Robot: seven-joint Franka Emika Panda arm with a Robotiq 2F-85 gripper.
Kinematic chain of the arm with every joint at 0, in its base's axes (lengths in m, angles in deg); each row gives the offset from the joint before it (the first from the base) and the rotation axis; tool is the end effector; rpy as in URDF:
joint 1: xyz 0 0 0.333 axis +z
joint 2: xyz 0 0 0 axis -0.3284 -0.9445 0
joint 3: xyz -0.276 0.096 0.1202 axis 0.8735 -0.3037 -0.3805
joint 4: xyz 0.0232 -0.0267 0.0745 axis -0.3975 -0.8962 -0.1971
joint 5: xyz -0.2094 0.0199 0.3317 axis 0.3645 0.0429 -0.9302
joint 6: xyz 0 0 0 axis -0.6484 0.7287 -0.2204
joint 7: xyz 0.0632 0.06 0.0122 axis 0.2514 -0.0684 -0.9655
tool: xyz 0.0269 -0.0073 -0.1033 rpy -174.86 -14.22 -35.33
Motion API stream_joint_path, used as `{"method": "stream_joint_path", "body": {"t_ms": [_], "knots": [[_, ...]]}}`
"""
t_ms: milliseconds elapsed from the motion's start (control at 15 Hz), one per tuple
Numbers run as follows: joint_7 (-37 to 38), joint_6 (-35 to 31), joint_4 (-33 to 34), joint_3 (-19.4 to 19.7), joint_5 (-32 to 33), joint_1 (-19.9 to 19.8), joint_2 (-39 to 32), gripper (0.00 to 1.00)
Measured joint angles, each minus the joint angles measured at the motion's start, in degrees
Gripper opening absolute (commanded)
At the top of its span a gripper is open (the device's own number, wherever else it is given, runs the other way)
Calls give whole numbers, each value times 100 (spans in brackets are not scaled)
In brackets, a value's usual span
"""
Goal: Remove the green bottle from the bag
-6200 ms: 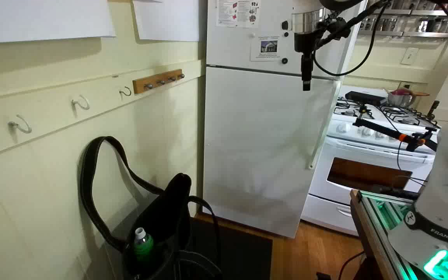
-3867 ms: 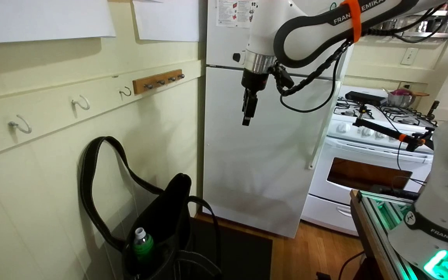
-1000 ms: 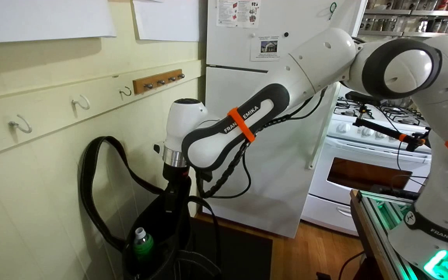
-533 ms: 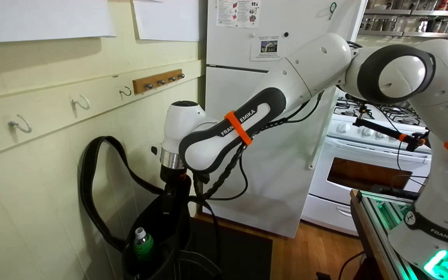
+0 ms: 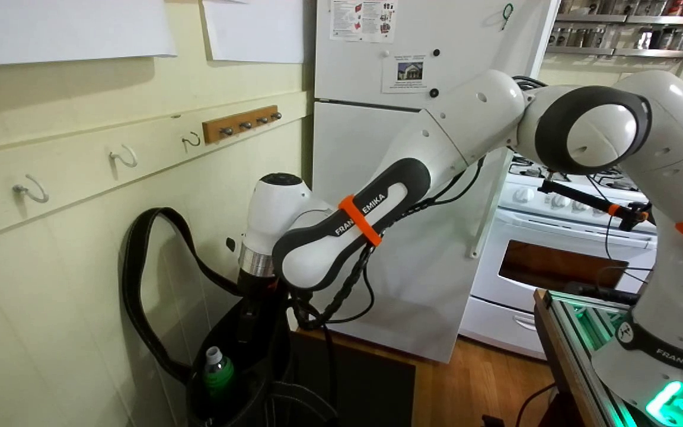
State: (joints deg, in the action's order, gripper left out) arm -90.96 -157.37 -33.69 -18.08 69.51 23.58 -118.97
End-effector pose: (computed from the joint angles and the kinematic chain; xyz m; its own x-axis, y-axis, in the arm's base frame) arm 0.7356 0.1159 0.1802 0.9010 0.3478 0.2594 0.3641 -0.9312 -0.0161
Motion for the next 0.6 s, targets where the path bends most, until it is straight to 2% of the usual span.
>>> {"method": "stream_joint_path", "body": {"t_ms": [333,600], "knots": [[136,-804,165,-36,0,91,-452,100],[166,-1143,410,-52,0,115,-757,100]]}}
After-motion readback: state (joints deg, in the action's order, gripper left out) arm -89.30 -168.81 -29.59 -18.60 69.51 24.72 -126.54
